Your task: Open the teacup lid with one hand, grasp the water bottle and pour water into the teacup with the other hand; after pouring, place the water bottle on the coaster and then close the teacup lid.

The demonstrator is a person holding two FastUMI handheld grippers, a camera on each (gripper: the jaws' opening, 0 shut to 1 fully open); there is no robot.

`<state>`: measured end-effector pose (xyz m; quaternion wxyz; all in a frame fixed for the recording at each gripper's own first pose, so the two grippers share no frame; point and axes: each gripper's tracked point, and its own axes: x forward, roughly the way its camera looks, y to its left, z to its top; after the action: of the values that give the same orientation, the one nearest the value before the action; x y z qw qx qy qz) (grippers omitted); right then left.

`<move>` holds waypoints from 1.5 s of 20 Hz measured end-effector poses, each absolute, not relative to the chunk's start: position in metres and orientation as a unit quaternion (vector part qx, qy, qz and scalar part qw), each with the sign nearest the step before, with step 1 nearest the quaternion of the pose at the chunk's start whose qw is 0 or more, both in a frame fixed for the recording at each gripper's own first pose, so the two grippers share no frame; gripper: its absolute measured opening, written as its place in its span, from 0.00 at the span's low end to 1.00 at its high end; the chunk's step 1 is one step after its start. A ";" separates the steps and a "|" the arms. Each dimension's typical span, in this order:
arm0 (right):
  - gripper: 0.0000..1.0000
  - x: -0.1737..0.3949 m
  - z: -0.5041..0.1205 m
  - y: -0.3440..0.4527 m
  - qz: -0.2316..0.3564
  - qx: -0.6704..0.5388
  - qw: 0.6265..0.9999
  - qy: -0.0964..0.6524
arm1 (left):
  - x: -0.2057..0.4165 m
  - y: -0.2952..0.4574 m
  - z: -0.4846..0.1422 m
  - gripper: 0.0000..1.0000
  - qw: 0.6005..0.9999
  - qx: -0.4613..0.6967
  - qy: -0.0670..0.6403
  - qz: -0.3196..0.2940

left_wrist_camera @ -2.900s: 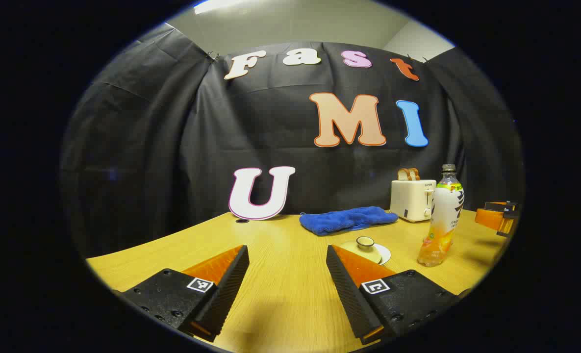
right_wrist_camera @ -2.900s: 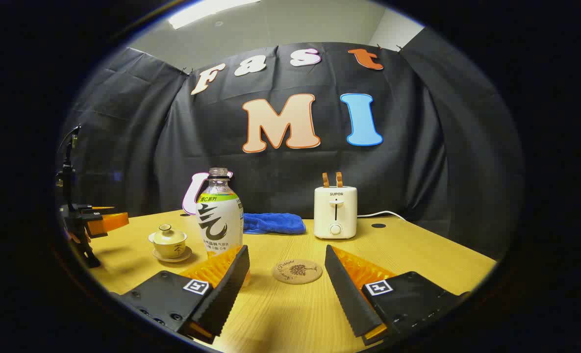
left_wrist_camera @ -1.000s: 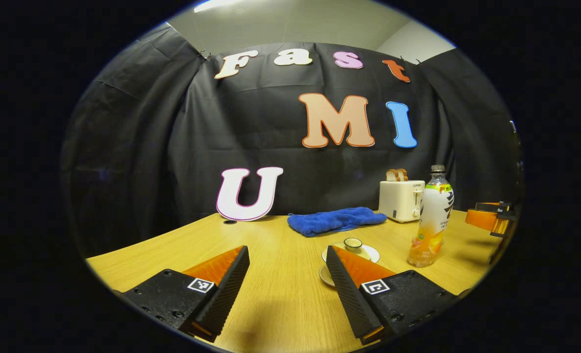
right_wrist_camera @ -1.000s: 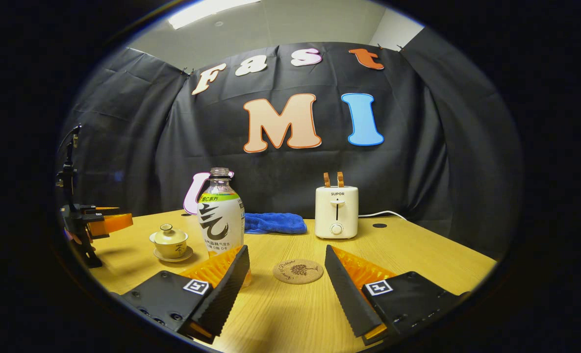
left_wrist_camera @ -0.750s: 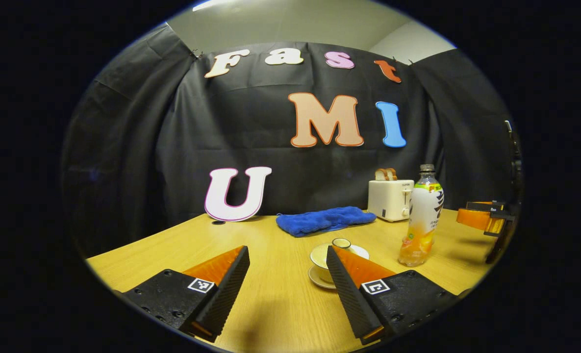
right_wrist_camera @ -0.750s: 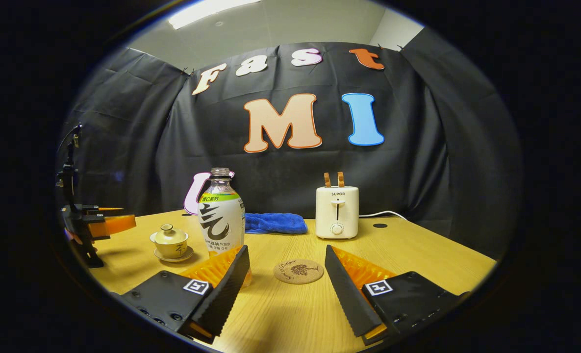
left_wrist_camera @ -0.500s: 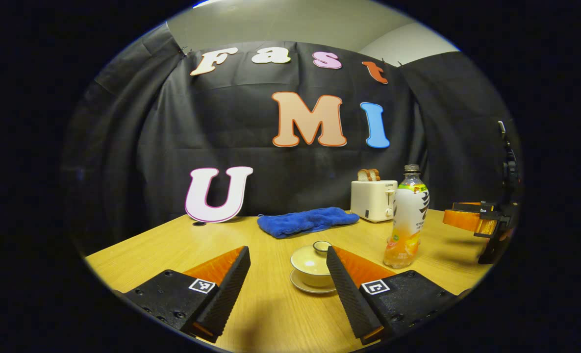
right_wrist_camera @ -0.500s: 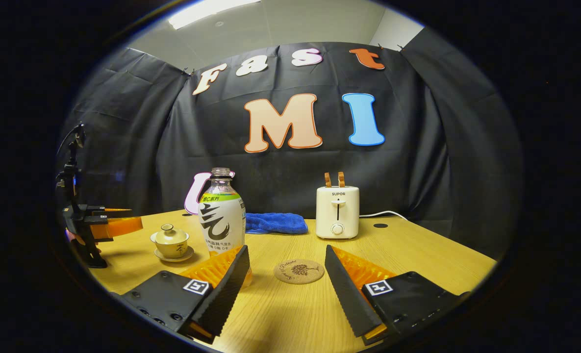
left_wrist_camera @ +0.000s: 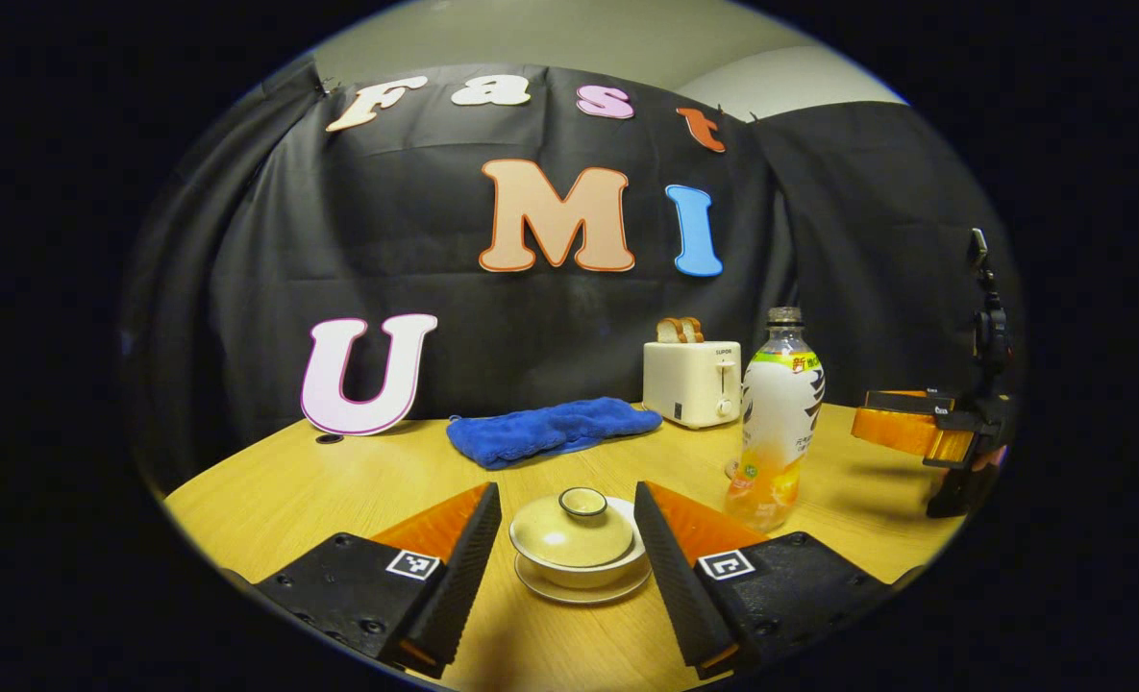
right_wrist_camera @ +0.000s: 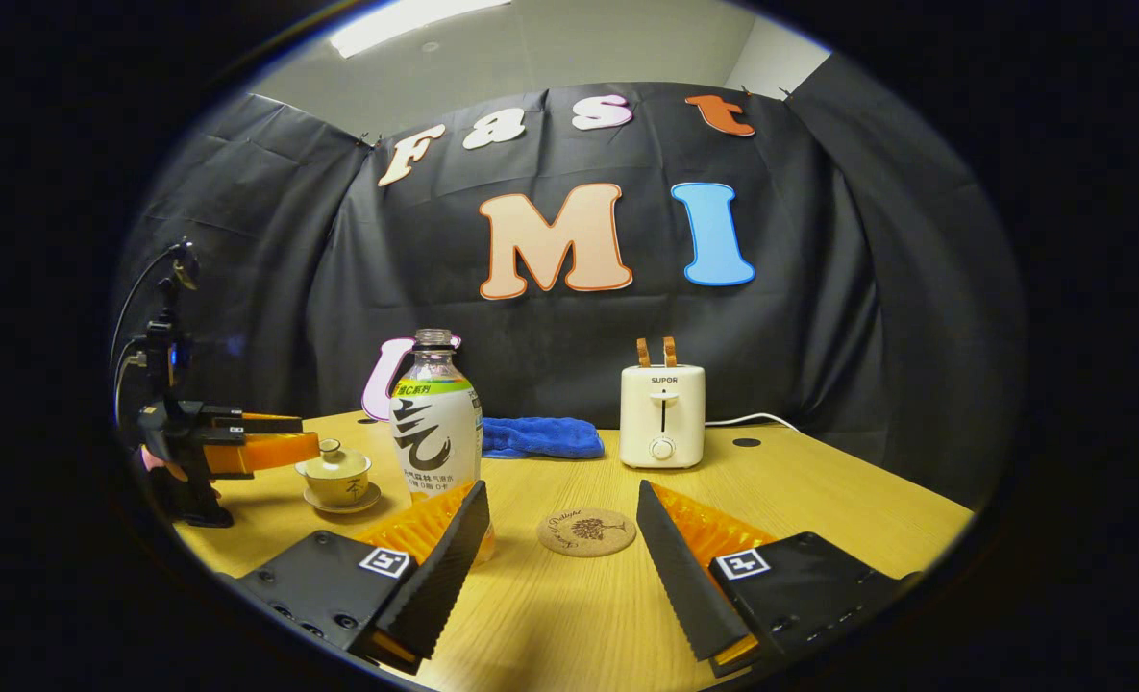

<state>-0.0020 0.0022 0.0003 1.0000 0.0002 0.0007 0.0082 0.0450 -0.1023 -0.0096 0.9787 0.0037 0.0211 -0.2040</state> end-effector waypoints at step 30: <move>0.95 -0.002 0.001 0.004 0.010 0.001 1.000 0.000 | 0.070 -0.113 -0.018 0.28 0.977 0.038 0.049 -0.206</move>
<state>-0.0021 0.0038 0.0010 0.9999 0.0006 0.0003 0.0102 0.0703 -0.1127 -0.0176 0.9766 0.0378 0.0492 -0.2058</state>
